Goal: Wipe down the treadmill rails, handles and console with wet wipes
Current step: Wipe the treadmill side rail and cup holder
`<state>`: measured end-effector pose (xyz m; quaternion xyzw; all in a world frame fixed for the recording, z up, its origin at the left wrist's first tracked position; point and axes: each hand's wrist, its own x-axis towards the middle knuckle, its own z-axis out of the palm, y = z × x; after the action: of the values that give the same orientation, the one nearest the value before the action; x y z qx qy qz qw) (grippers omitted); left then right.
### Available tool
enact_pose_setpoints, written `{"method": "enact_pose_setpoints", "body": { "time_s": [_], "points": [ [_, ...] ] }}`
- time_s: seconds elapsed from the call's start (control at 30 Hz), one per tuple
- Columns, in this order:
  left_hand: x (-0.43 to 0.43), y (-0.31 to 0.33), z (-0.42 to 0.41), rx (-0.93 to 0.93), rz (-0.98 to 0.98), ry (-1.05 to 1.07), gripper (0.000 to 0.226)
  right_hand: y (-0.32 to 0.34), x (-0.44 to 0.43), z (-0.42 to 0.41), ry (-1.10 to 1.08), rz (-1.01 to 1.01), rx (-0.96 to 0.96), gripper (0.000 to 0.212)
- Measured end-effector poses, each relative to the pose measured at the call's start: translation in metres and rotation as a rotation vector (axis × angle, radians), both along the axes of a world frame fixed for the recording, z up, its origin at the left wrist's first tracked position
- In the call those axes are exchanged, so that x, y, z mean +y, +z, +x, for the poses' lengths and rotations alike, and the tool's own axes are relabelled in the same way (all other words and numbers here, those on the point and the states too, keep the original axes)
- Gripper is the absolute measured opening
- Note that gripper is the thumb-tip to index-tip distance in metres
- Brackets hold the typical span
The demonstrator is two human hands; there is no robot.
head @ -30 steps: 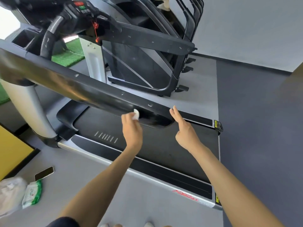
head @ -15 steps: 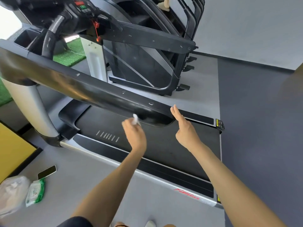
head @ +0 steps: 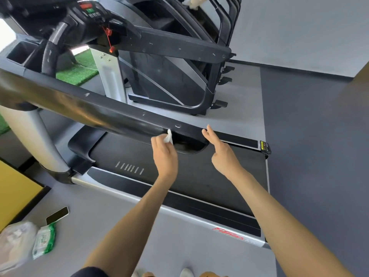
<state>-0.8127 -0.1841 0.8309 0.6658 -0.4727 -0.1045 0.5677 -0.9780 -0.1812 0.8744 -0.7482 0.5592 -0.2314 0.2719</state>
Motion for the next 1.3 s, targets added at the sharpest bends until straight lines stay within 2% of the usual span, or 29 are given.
{"method": "enact_pose_setpoints", "body": {
  "time_s": [0.1,0.2,0.27,0.33,0.37,0.5,0.57,0.63,0.77,0.83,0.87,0.93,0.97,1.0,1.03,1.07,1.1,1.17,1.23,1.3],
  "points": [
    [-0.009,0.005,-0.025,-0.073,0.039,-0.015,0.013,-0.002,0.0,0.001,-0.002,-0.01,-0.006,0.096],
    [0.003,-0.011,-0.056,-0.293,-0.022,-0.322,0.026,-0.004,-0.003,-0.001,-0.006,-0.005,-0.011,0.089],
    [0.004,-0.026,-0.047,-0.496,-0.052,-0.529,0.033,-0.002,-0.004,-0.002,-0.006,0.003,-0.013,0.087],
    [0.007,-0.033,-0.021,-0.595,-0.081,-0.547,0.03,0.0,-0.003,-0.002,0.001,0.014,-0.014,0.09],
    [0.01,-0.032,-0.008,-0.565,-0.115,-0.477,0.028,0.001,-0.002,-0.002,0.002,0.007,-0.016,0.092],
    [0.001,-0.004,0.012,-0.217,-0.161,-0.098,0.03,0.001,0.001,0.001,-0.002,-0.004,-0.047,0.096],
    [-0.006,0.0,0.0,-0.185,-0.137,-0.071,0.029,0.001,0.001,0.001,0.002,-0.01,-0.046,0.096],
    [-0.008,-0.008,-0.02,-0.267,-0.156,-0.183,0.027,-0.002,0.0,0.0,0.001,-0.029,-0.041,0.096],
    [0.007,-0.038,-0.047,-0.647,-0.052,-0.633,0.031,0.001,-0.001,0.002,-0.026,-0.04,0.001,0.093],
    [0.01,-0.049,-0.033,-0.762,0.018,-0.714,0.031,0.009,-0.001,0.002,-0.024,-0.043,0.093,0.088],
    [0.012,-0.046,-0.02,-0.757,0.038,-0.697,0.028,0.015,-0.002,0.002,-0.014,-0.064,0.143,0.085],
    [0.009,-0.033,0.012,-0.625,0.049,-0.576,0.018,0.026,-0.005,0.005,-0.038,-0.139,0.188,0.075],
    [0.008,-0.018,0.029,-0.481,0.079,-0.489,0.013,0.031,-0.007,0.011,-0.068,-0.193,0.161,0.07],
    [0.006,0.002,0.045,-0.237,0.134,-0.402,0.011,0.032,-0.01,0.02,-0.086,-0.242,0.113,0.065],
    [0.004,0.023,0.06,0.095,0.191,-0.335,0.012,0.034,-0.013,0.032,-0.082,-0.286,0.064,0.06],
    [0.002,0.044,0.076,0.42,0.21,-0.313,0.013,0.036,-0.017,0.047,-0.054,-0.307,0.02,0.054],
    [0.001,0.063,0.091,0.664,0.197,-0.326,0.013,0.04,-0.022,0.065,-0.007,-0.301,-0.025,0.047],
    [0.0,0.09,0.12,0.817,0.185,-0.389,0.011,0.056,-0.028,0.103,0.091,-0.199,-0.153,0.034],
    [0.003,0.107,0.144,0.822,0.178,-0.457,0.017,0.075,-0.035,0.14,0.142,-0.02,-0.284,0.036],
    [0.005,0.118,0.162,0.805,0.167,-0.49,0.023,0.089,-0.044,0.172,0.152,0.106,-0.337,0.04]
  ]
}}
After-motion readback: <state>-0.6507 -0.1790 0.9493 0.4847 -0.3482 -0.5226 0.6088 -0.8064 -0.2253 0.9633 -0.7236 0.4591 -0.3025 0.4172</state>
